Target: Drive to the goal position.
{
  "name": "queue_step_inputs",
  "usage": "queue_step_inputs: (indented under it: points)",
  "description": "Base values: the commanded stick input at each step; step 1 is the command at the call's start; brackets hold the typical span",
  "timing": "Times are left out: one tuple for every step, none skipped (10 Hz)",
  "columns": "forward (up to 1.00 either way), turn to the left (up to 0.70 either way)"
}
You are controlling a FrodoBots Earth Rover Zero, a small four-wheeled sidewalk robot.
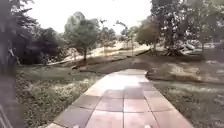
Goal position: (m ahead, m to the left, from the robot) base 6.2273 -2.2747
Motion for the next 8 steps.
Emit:
queue_step_inputs:
  points:
    - [1.0, 0.0]
    - [1.0, 0.0]
    - [1.0, 0.0]
    - [1.0, 0.0]
    - [1.0, 0.0]
    - [1.0, 0.0]
    - [1.0, -0.28]
    - [1.0, -0.4]
